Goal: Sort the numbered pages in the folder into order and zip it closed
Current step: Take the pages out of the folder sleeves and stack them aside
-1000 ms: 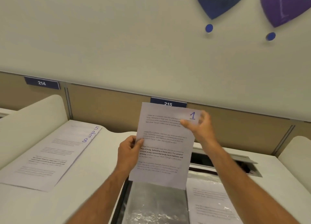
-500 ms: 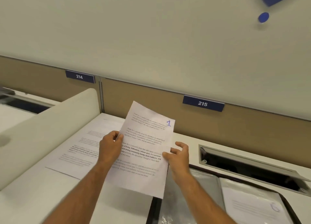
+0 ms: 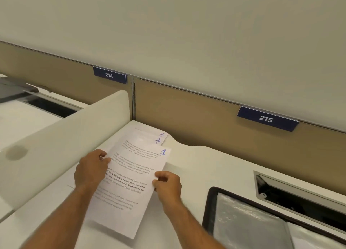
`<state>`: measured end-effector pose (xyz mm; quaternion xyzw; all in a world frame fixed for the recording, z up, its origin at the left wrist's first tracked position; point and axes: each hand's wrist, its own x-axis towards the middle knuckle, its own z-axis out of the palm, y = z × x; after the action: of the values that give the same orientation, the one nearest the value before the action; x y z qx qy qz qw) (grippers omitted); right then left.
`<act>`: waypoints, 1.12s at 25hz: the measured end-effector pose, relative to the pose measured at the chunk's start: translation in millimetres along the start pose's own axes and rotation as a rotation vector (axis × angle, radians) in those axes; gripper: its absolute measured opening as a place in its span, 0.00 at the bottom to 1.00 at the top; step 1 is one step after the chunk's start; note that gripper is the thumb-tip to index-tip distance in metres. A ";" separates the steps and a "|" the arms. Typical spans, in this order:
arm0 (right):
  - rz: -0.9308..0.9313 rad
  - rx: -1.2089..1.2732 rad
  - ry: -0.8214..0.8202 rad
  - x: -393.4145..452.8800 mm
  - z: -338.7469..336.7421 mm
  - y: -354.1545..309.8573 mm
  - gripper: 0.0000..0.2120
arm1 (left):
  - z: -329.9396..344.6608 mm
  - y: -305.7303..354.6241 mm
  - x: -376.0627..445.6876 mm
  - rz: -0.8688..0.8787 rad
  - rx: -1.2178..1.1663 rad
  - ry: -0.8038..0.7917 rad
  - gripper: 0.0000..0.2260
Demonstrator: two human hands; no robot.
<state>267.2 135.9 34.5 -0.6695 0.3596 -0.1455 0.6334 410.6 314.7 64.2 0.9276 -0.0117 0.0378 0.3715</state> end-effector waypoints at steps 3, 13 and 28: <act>0.037 -0.039 -0.038 9.8 24.7 7.3 0.14 | 5.1 -24.6 17.2 -0.056 0.057 0.004 0.06; 0.037 -0.090 -0.076 38.6 62.6 25.3 0.13 | 19.9 -50.6 55.5 -0.038 0.134 -0.001 0.07; -0.058 -0.265 -0.097 53.4 82.4 24.1 0.14 | 25.8 -59.0 80.7 -0.020 0.166 0.010 0.08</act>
<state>350.9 163.0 -15.1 -0.7636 0.3254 -0.0824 0.5516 495.5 340.1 11.3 0.9551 0.0026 0.0395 0.2937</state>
